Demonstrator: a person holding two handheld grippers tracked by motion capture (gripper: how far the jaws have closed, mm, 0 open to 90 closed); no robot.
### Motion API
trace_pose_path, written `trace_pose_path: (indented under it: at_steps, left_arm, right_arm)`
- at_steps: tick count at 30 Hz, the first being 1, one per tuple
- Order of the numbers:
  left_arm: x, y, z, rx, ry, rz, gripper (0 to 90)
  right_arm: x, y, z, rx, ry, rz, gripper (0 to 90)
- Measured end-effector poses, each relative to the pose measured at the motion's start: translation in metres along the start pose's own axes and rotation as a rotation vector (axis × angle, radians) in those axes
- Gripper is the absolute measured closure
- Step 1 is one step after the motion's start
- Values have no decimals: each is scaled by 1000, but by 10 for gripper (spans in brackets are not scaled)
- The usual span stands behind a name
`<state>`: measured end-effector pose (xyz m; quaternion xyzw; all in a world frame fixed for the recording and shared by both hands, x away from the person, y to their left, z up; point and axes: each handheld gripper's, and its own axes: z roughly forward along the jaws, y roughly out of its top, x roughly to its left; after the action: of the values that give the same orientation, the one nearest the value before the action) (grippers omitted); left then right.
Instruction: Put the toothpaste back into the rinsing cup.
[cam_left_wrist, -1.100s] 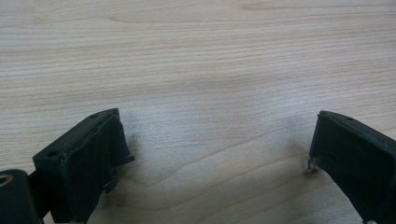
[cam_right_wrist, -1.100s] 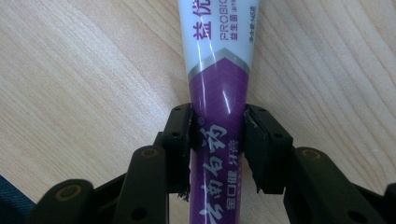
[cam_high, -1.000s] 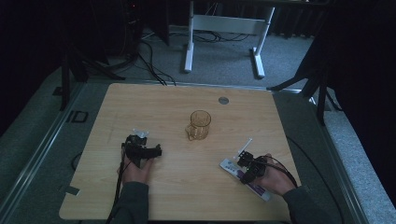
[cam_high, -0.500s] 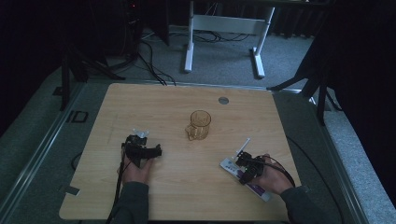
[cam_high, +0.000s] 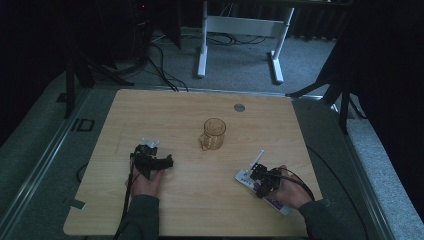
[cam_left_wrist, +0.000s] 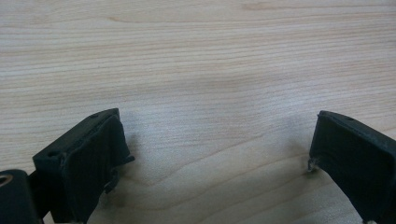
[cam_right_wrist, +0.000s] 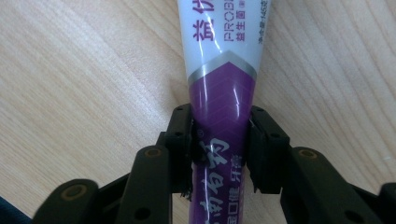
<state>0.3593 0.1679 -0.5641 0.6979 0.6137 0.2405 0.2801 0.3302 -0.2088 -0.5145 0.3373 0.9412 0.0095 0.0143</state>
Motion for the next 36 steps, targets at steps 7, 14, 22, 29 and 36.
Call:
trace_pose_path:
  at_steps: [7, 14, 22, 29, 36]
  left_arm:
    - [0, 0, 0, 0, 0, 0, 28]
    - [0, 0, 0, 0, 0, 0, 28]
    - [0, 0, 0, 0, 0, 0, 27]
    - [0, 0, 0, 0, 0, -1, 28]
    - [0, 0, 0, 0, 0, -1, 28]
  right_arm:
    - [3, 0, -2, -3, -18, -27, 688]
    - [3, -3, -5, -18, -10, -31, 697]
    - [2, -2, -15, -54, -17, -28, 697]
    - [2, -1, -23, -93, -30, -25, 697]
    - [-2, -1, -36, -156, -42, -5, 698]
